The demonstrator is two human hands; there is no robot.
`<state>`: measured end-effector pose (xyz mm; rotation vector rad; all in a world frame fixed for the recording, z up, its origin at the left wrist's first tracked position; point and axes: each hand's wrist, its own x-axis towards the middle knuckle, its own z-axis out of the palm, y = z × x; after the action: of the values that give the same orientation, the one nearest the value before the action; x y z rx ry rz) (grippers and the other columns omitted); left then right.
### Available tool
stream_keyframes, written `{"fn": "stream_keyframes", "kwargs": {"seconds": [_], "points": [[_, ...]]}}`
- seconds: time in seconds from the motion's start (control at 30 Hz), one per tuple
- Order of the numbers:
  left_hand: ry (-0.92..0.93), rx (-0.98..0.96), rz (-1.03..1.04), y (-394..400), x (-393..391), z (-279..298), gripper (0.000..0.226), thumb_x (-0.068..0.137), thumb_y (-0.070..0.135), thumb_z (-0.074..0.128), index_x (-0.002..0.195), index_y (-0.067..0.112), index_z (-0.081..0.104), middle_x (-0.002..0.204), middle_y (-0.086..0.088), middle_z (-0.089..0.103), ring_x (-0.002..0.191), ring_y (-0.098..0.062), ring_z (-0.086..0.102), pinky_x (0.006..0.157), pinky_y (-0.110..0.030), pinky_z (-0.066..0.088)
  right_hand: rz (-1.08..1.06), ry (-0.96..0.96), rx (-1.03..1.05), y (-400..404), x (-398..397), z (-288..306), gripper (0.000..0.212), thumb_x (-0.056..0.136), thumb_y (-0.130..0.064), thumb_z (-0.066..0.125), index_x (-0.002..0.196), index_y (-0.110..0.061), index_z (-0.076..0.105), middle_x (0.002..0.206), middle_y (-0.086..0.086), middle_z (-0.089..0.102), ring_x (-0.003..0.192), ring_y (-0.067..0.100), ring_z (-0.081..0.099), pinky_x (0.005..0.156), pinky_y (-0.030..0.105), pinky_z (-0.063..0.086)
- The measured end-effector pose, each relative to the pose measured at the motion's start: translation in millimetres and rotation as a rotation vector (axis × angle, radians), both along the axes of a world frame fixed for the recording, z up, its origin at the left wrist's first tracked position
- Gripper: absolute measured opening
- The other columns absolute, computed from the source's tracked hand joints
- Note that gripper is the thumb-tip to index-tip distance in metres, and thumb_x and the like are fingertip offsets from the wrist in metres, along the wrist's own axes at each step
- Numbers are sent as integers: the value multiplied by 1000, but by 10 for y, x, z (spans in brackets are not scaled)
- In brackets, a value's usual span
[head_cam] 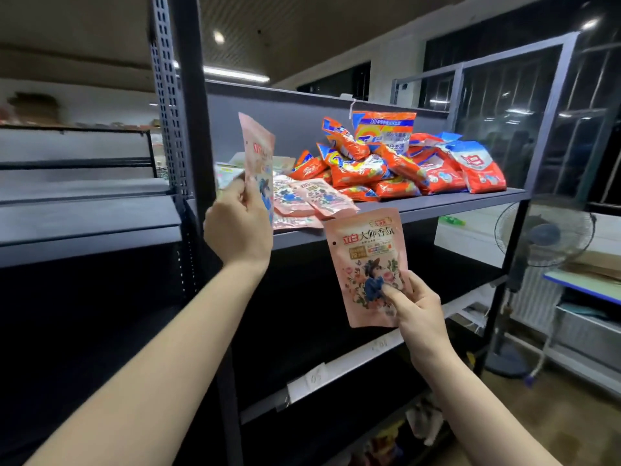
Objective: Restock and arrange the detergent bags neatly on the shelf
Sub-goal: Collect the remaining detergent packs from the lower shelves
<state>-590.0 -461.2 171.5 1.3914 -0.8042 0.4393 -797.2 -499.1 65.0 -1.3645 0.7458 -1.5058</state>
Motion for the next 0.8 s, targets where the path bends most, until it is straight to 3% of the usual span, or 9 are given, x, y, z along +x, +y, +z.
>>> {"fn": "stream_keyframes", "kwargs": {"seconds": [0.2,0.27,0.33,0.4,0.47,0.53,0.67,0.73,0.8], "points": [[-69,45,155,-672,107,284,33,99,33,40,100,15,67,103,-11,70,90,-33,60,61,-29,31,30,-21,-53,-585,-54,167,18,93,-1,55,99,-13,66,92,-2,74,91,14,70,70,21,56],[-142,51,208,-899,170,308,32,100,33,39,114,22,66,105,-11,70,91,-34,61,61,-31,32,30,-29,-82,-812,-51,250,18,92,-2,56,100,-14,67,95,0,74,93,14,70,72,22,56],[-322,91,296,-1159,263,279,34,101,31,38,129,36,56,91,-11,71,76,-33,62,57,-34,39,24,-42,-96,-1043,-43,329,18,92,-4,58,100,-17,67,98,1,74,95,15,70,77,27,56],[-527,340,358,-1448,337,226,36,101,26,36,129,40,54,79,-11,65,67,-32,59,54,-36,44,7,-62,-95,-1288,-15,430,19,92,-5,58,99,-21,67,100,1,73,97,15,69,81,31,56],[-662,744,248,-1732,371,133,34,99,31,33,117,29,62,100,-9,66,90,-33,61,71,-36,47,-24,-85,-99,-1535,34,530,18,92,-6,59,99,-21,67,101,1,73,98,17,69,82,34,57],[-786,946,134,-1900,372,52,41,97,47,30,113,29,63,118,0,62,109,-27,56,79,-34,41,-78,-103,-134,-1805,106,629,18,92,-7,59,105,-16,66,105,2,72,100,19,68,85,36,56],[-812,997,89,-2004,465,89,49,92,63,29,111,34,64,121,8,62,112,-21,55,76,-32,38,-201,-72,-234,-2312,326,795,22,95,-15,57,117,-18,61,112,-2,67,107,14,63,92,32,51],[-824,999,53,-2040,525,89,47,92,61,32,115,35,63,128,10,58,119,-19,51,88,-34,42,-261,19,-320,-2530,475,864,26,97,-21,54,122,-24,59,117,-6,65,108,9,59,95,27,47],[-775,973,-7,-2070,571,58,48,91,63,35,123,38,60,136,13,52,128,-15,42,103,-33,32,-241,213,-437,-2728,621,921,37,97,-12,48,130,-27,56,120,-13,60,109,2,53,93,17,39]]}}
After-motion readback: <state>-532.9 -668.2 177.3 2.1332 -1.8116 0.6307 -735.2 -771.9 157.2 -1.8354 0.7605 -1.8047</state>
